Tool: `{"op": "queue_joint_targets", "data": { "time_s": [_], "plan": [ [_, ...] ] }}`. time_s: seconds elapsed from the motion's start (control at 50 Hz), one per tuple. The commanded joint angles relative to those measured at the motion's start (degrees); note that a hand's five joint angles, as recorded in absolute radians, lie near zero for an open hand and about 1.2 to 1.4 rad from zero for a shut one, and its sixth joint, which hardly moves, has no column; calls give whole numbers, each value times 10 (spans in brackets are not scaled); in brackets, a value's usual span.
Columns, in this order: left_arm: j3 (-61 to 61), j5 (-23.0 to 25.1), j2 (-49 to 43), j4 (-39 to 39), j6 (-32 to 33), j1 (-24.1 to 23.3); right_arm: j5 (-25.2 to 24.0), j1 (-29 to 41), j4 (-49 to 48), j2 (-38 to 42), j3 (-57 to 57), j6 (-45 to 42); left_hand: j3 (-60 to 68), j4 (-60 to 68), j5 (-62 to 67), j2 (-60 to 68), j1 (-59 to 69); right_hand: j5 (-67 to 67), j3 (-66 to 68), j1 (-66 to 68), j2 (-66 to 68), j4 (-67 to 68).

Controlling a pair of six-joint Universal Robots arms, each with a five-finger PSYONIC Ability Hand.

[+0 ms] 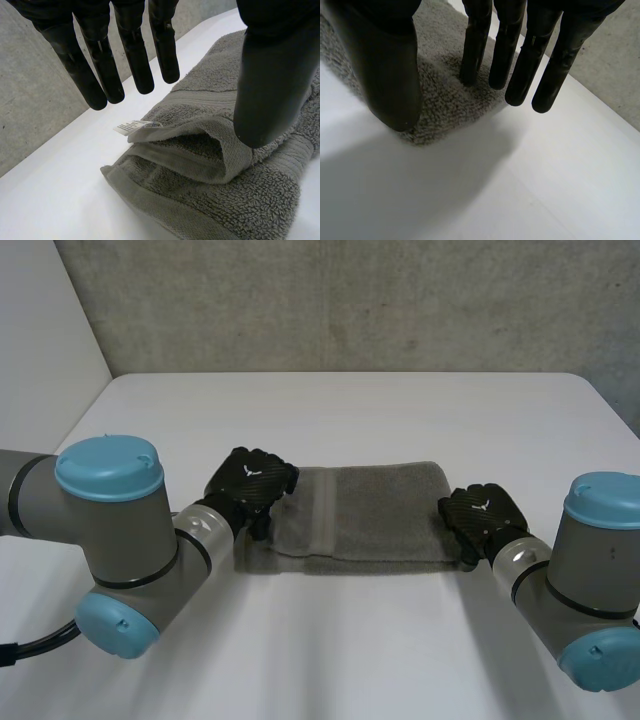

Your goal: Fold the towel.

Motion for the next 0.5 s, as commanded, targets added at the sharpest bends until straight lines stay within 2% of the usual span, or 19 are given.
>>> {"op": "queue_joint_targets", "data": {
  "time_s": [0.02,0.12,0.16,0.18,0.2,0.28,0.34,0.38,0.4,0.44,0.5],
  "plan": [
    [-1,1,0,0,0,0,-17,-2,1,4,0,34,-42,-51,-138,-46,-49,-10,-20,-17,-23,-18],
    [-1,1,0,0,0,0,-14,-1,0,7,-3,34,-42,-51,-138,-46,-49,76,66,68,63,68],
    [-1,0,0,0,0,0,-9,-2,-2,12,-7,30,-42,-51,-138,-46,-49,330,320,323,317,322],
    [-1,0,0,0,0,0,-9,-2,-2,12,-7,30,-42,-51,-138,-46,-49,332,321,324,319,324],
    [-1,0,0,0,0,0,-6,-2,-4,14,-9,25,-42,-51,-138,-46,-49,420,409,412,407,411],
    [-1,0,0,0,0,0,4,-3,-8,9,-13,12,-42,-51,-138,-46,-49,420,410,413,408,412],
    [-1,0,3,0,0,1,23,-2,-5,-4,-18,-29,-42,-51,-138,-46,-49,420,410,413,408,412],
    [0,0,17,0,0,4,44,6,-3,-26,-21,-107,-43,-53,-140,-47,-50,420,410,413,408,412],
    [0,0,17,0,0,4,44,6,-3,-26,-21,-107,-43,-53,-140,-47,-50,420,410,413,408,412],
    [1,0,31,0,0,11,54,13,-10,-35,-28,-201,-43,-53,-140,-47,-50,420,410,413,408,412],
    [0,-1,39,0,0,15,54,34,-10,-39,-37,-241,-45,-55,-141,-49,-52,420,410,413,408,412]
  ]
}}
